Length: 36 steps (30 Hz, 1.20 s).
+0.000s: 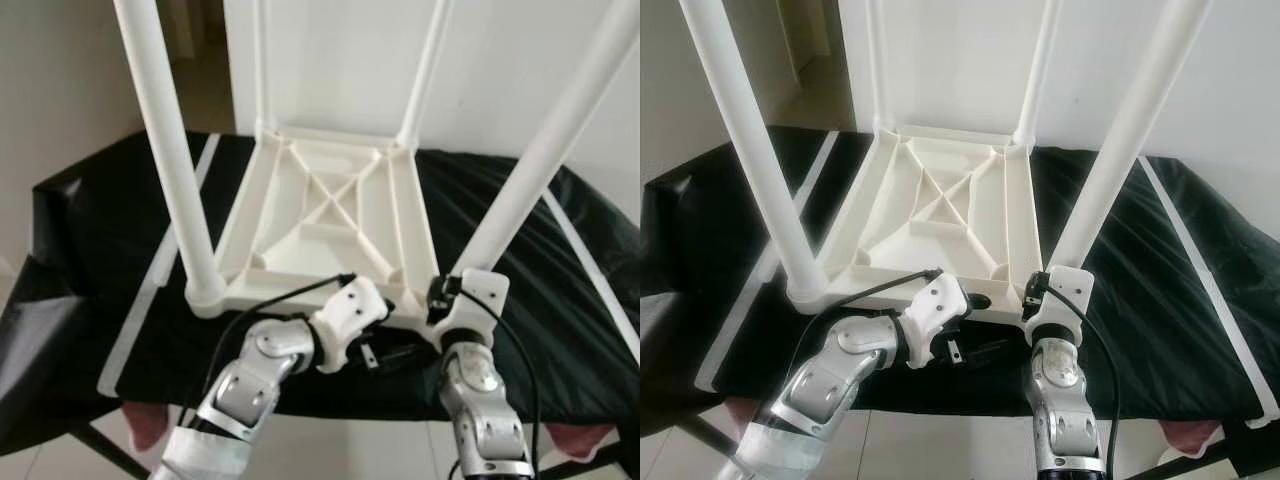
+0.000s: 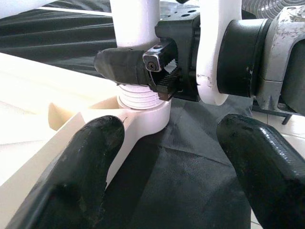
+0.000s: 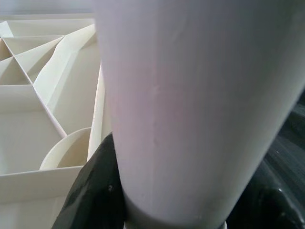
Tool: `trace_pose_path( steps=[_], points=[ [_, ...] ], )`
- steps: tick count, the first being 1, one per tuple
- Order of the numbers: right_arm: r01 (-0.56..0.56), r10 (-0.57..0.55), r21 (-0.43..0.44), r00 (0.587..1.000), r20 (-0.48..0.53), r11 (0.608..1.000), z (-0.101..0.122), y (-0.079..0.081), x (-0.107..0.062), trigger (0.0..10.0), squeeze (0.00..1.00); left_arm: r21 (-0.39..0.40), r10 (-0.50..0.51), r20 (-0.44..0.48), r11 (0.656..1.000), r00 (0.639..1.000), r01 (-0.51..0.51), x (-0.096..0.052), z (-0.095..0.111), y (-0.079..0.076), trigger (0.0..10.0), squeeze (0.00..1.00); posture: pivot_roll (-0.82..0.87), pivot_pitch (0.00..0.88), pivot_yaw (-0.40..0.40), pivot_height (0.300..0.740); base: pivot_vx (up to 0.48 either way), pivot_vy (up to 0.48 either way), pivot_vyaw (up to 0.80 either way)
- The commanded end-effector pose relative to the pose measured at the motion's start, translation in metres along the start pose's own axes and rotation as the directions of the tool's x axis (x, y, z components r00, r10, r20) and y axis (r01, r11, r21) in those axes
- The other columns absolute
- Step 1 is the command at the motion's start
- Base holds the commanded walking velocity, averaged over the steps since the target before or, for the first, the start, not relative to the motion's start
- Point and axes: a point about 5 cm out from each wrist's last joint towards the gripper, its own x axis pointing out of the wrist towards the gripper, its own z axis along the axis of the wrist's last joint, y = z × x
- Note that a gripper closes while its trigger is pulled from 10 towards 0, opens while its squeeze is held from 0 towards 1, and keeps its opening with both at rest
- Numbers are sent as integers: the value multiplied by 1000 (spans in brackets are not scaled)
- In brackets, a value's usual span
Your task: Building children table
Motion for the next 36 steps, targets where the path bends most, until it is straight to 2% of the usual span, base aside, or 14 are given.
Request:
trace_pose_path(
  steps=[1, 4, 5, 6, 11, 16, 17, 18, 21, 25, 26, 31, 34, 36],
  points=[
    [14, -15, -4, 997, -69, 1000, -12, 0, -2, 10000, 0, -11, 60, -3, 998, 998, -60, 0, -1, 3, 10000, 0, -8, 0, -49, 740, 0, 0, 0],
    [5, -5, -9, 998, -63, 1000, -11, 2, -1, 10000, 0, -10, 65, 0, 998, 998, -65, 0, 1, 4, 10000, 0, -7, 0, -49, 740, 0, 0, 0],
    [4, -5, -5, 998, -60, 1000, -10, 2, -1, 10000, 608, -10, 67, 2, 998, 998, -67, 0, 1, 4, 10000, 0, -9, 0, -47, 740, 0, 0, 0],
    [-1, 0, -5, 999, -53, 1000, -9, 2, -2, 10000, 1000, -11, 68, 2, 998, 998, -68, 0, 1, 4, 10000, 0, -9, 0, -46, 740, 0, 0, 0],
    [-10, 10, -5, 999, -44, 1000, -8, 2, -2, 10000, 1000, -11, 69, 1, 998, 998, -69, -1, 1, 5, 10000, 0, -10, 0, -44, 740, 0, 0, 0],
    [-78, 78, 9, 997, -10, 997, -3, -3, -1, 10000, 1000, -10, 70, -2, 997, 998, -70, -1, 1, 5, 10000, 0, -13, 0, -40, 740, 0, 0, 0],
    [-122, 122, 2, 993, 4, 993, -1, -7, 0, 10000, 0, -8, 68, -3, 998, 998, -68, -1, 1, 5, 10000, 0, -15, 0, -39, 740, 0, 0, 0],
    [-122, 122, 2, 993, 4, 993, -1, -7, 0, 10000, 0, -8, 68, -3, 998, 998, -68, -1, 1, 5, 10000, 0, -15, 0, -39, 740, 0, 0, 0],
    [-234, 236, -73, 971, 34, 970, 5, -26, 6, 10000, 0, -4, 64, -4, 998, 998, -64, -1, 1, 6, 10000, 0, -22, 0, -34, 740, 0, 0, 0],
    [-314, 321, -121, 946, 44, 942, 9, -38, 13, 10000, 0, 1, 61, -2, 998, 998, -61, 0, 2, 7, 10000, 0, -27, 0, -32, 740, 0, 0, 0],
    [-314, 321, -121, 946, 44, 942, 9, -38, 13, 10000, 0, 1, 61, -2, 998, 998, -61, 0, 2, 7, 10000, 0, -27, 0, -32, 740, 0, 0, 0],
    [-490, 508, -228, 861, 23, 841, 14, -37, 16, 10000, 0, -1, 55, 6, 998, 998, -55, 2, 4, 6, 10000, 0, -29, 0, -29, 740, 0, 0, 0],
    [-523, 541, -237, 841, 15, 819, 15, -36, 17, 10000, 0, 0, 54, 7, 999, 998, -54, 2, 4, 6, 10000, 0, -26, 0, -29, 740, 0, 0, 0],
    [-579, 593, -234, 805, -11, 781, 14, -34, 19, 10000, 0, 2, 55, 8, 999, 998, -55, 2, 4, 7, 10000, 0, -24, 0, -31, 740, 0, 0, 0]
  ],
)
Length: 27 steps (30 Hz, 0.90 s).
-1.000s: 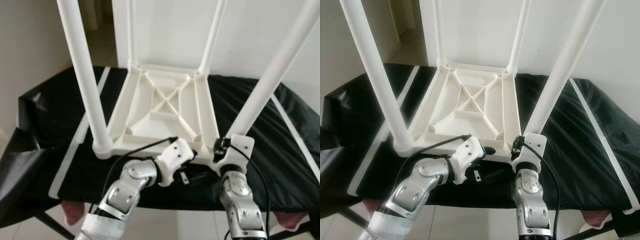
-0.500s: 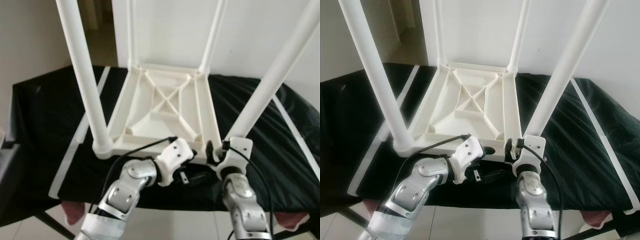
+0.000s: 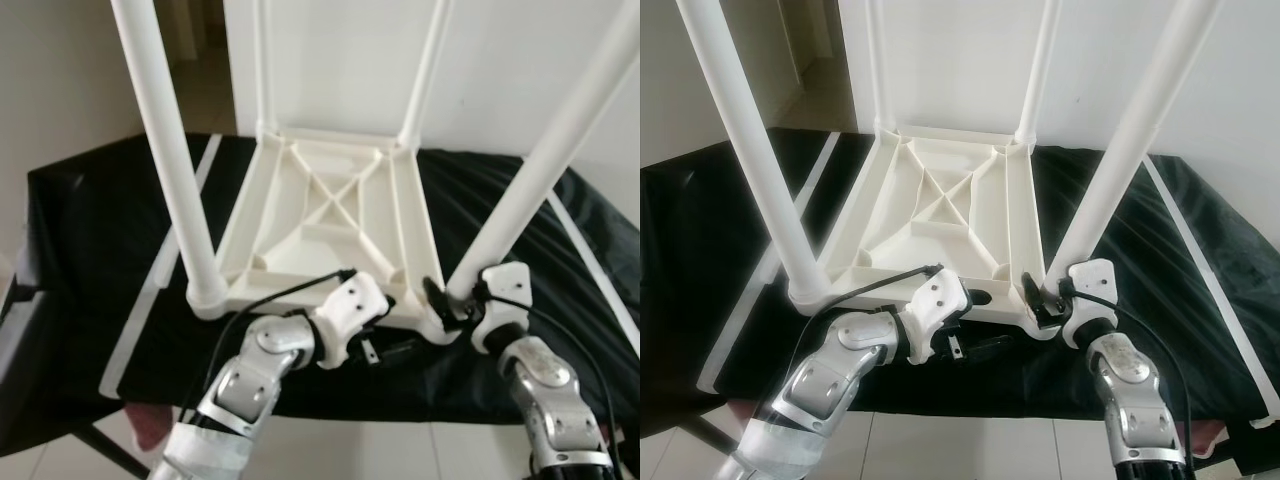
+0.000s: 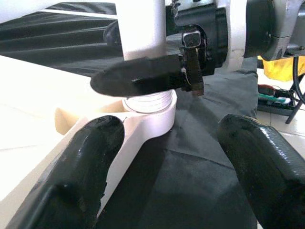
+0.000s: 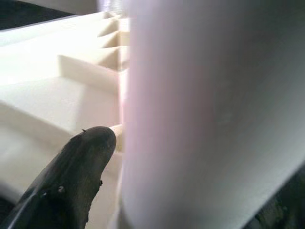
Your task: Building children table
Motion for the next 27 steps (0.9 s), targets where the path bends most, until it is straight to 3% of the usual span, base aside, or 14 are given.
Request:
trace_pose_path(
  steps=[1, 2, 3, 4, 5, 15, 16, 24, 26, 27],
  points=[
    [-48, 48, 3, 999, -5, 999, 0, 2, 4, 10000, 0, -9, 50, 1, 999, 999, -50, 1, 0, 3, 10000, 0, -24, 0, -31, 740, 0, 0, 0],
    [-87, 87, 9, 996, -8, 996, -1, 3, 4, 5765, 0, -8, 52, 2, 999, 999, -52, 1, 0, 4, 10000, 0, -19, 0, -36, 740, 0, 0, 0],
    [-110, 110, 9, 994, -19, 994, -4, 5, 4, 2902, 0, -7, 54, 3, 999, 999, -54, 1, 1, 4, 10000, 0, -16, 0, -37, 740, 0, 0, 0],
    [-110, 110, 9, 994, -19, 994, -4, 5, 4, 2902, 0, -7, 54, 3, 999, 999, -54, 1, 1, 4, 10000, 0, -16, 0, -37, 740, 0, 0, 0],
    [-127, 127, 10, 992, -27, 992, -6, 5, 3, 0, 0, -8, 57, 4, 998, 998, -57, 1, 1, 4, 10000, 0, -14, 0, -42, 740, 0, 0, 0],
    [-136, 137, 21, 990, -38, 990, -13, -1, -3, 0, 0, -15, 63, 6, 998, 998, -63, 0, 0, 3, 10000, 0, -16, 0, -44, 740, 0, 0, 0],
    [-111, 112, 38, 993, -40, 993, -13, -2, -5, 10000, 0, -14, 62, 6, 998, 998, -62, 0, 0, 3, 10000, 0, -18, 0, -43, 740, 0, 0, 0],
    [-9, 10, 50, 1000, -30, 999, -9, -2, -8, 10000, 0, -15, 59, 6, 998, 998, -59, -1, 0, 3, 10000, 0, -21, 0, -42, 740, 0, 0, 0],
    [34, -33, 41, 999, -33, 999, -8, 0, -8, 10000, 0, -16, 58, 6, 998, 998, -58, 0, 0, 3, 10000, 0, -21, 0, -41, 740, 0, 0, 0],
    [111, -108, 60, 993, -41, 992, -7, 0, -7, 10000, 0, -18, 56, 7, 998, 998, -55, 0, 0, 2, 10000, 0, -23, 0, -41, 740, 0, 0, 0]
  ],
)
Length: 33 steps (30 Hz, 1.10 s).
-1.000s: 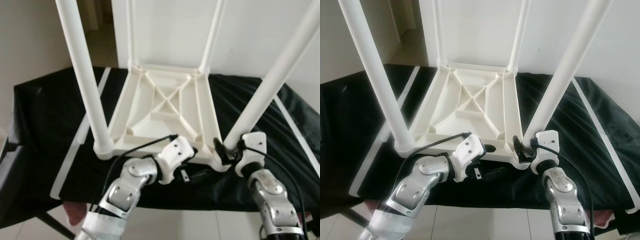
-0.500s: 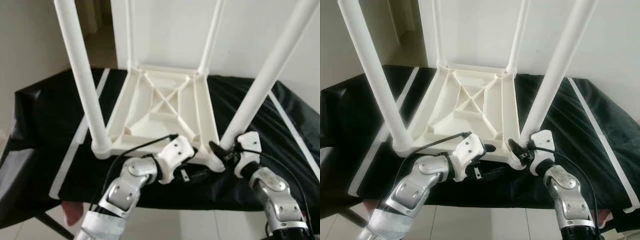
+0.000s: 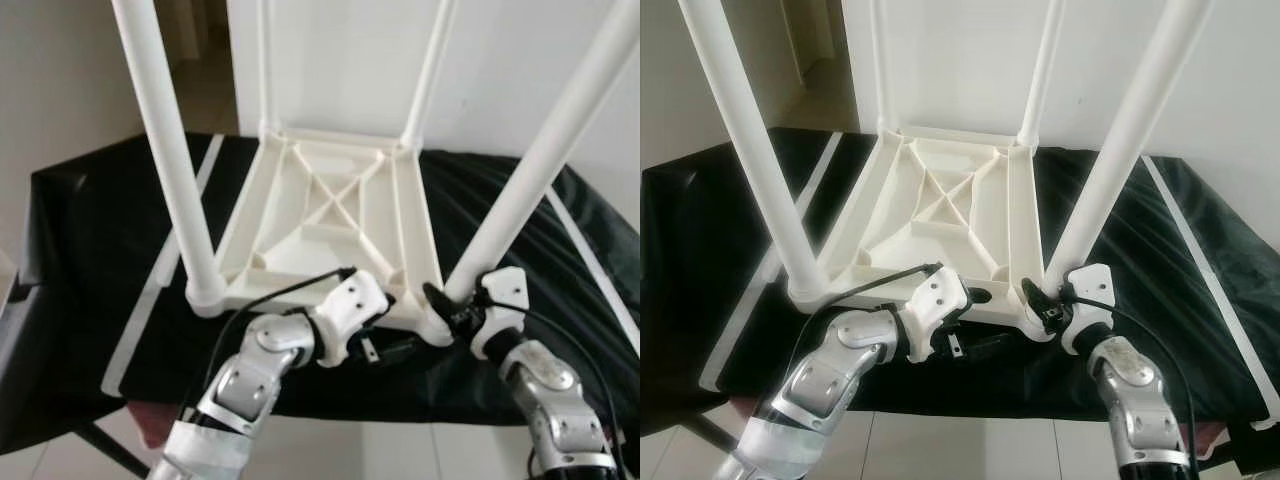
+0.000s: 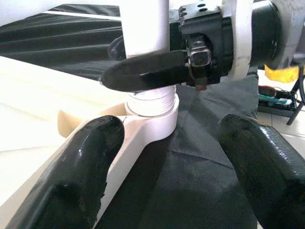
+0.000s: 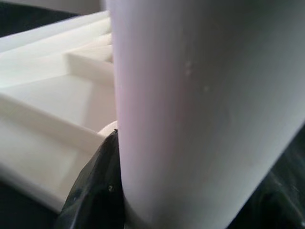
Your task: Building children table
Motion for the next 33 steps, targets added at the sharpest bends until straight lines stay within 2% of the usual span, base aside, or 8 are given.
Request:
trace_pose_path(
  steps=[1, 6, 10, 16, 22, 24, 25, 33],
  points=[
    [135, -134, 7, 990, -32, 991, -3, -6, -2, 10000, 0, -20, 51, 4, 998, 999, -51, 0, -1, 1, 10000, 0, -25, 0, -42, 740, 0, 0, 0],
    [342, -336, 72, 938, -82, 937, -8, -4, -3, 10000, 0, -22, 48, 4, 999, 999, -48, 1, -1, 0, 10000, 0, -26, 0, -42, 740, 0, 0, 0],
    [546, -527, 180, 837, -145, 818, -13, 29, 3, 10000, 0, -33, 41, 14, 999, 999, -40, 2, 0, -2, 10000, 0, -25, 0, -45, 740, 0, 0, 0],
    [439, -420, 243, 898, -130, 865, -6, 57, 12, 10000, 0, -33, 44, 13, 998, 999, -44, 1, 0, -1, 10000, 0, -18, 0, -44, 740, 0, 0, 0],
    [470, -449, 233, 882, -140, 851, -3, 50, 9, 10000, 0, -31, 41, 11, 999, 999, -40, 1, -1, -1, 10000, 0, -17, 0, -46, 740, 0, 0, 0],
    [465, -447, 248, 885, -128, 850, -2, 48, 9, 10000, 86, -32, 40, 15, 999, 999, -40, 1, 0, -1, 10000, 0, -16, 0, -47, 740, 0, 0, 0],
    [453, -439, 269, 891, -114, 850, 0, 47, 9, 10000, 1000, -32, 41, 17, 999, 999, -41, 1, 1, -1, 10000, 0, -16, 0, -47, 740, 0, 0, 0],
    [302, -309, 239, 951, -10, 923, 10, 36, 10, 10000, 1000, -30, 35, 28, 999, 999, -34, 0, 1, -2, 10000, 0, -15, 0, -46, 740, 0, 0, 0]
  ],
)
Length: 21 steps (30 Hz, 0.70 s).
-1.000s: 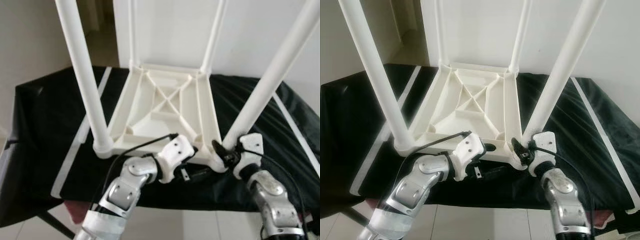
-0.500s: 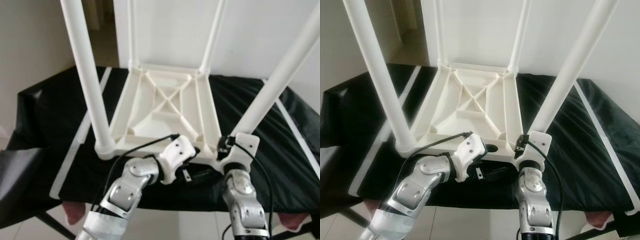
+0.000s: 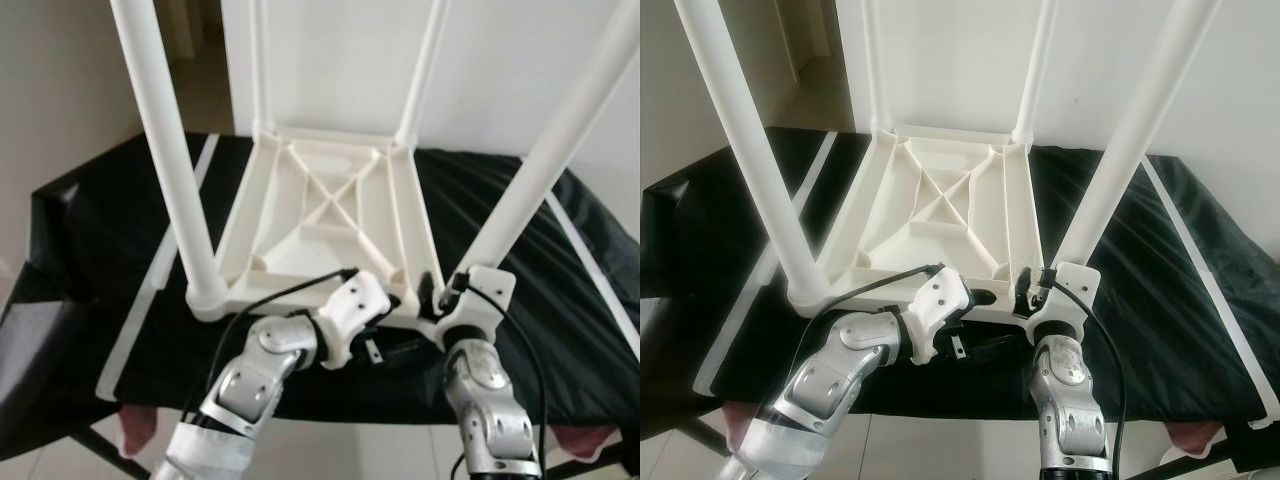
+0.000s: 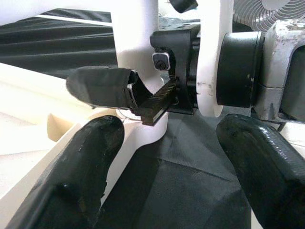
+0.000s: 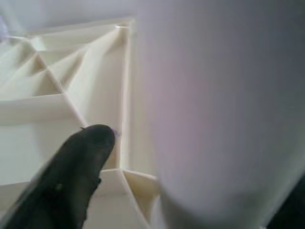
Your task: Building children table
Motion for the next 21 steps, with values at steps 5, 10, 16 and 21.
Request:
trace_pose_path(
  steps=[5, 10, 16, 21],
  points=[
    [-106, 107, -46, 994, 24, 993, 6, -25, -1, 10000, 0, 6, 62, 23, 998, 998, -62, -5, 2, 3, 10000, 0, -15, 0, -46, 740, 0, 0, 0],
    [-218, 221, -113, 975, 12, 969, 7, -37, -3, 10000, 0, 11, 73, 35, 997, 997, -74, -7, 4, 5, 10000, 0, -18, 0, -41, 740, 0, 0, 0],
    [-341, 342, -198, 939, -27, 919, 7, -44, -2, 10000, 0, 38, 72, 49, 997, 996, -74, -5, 7, 4, 10000, 0, -24, 0, -32, 740, 0, 0, 0],
    [-513, 503, -196, 858, -101, 836, 4, -49, -3, 10000, 0, 78, 81, 65, 993, 995, -86, -2, 10, 5, 10000, 0, -24, 0, -27, 740, 0, 0, 0]
  ],
)
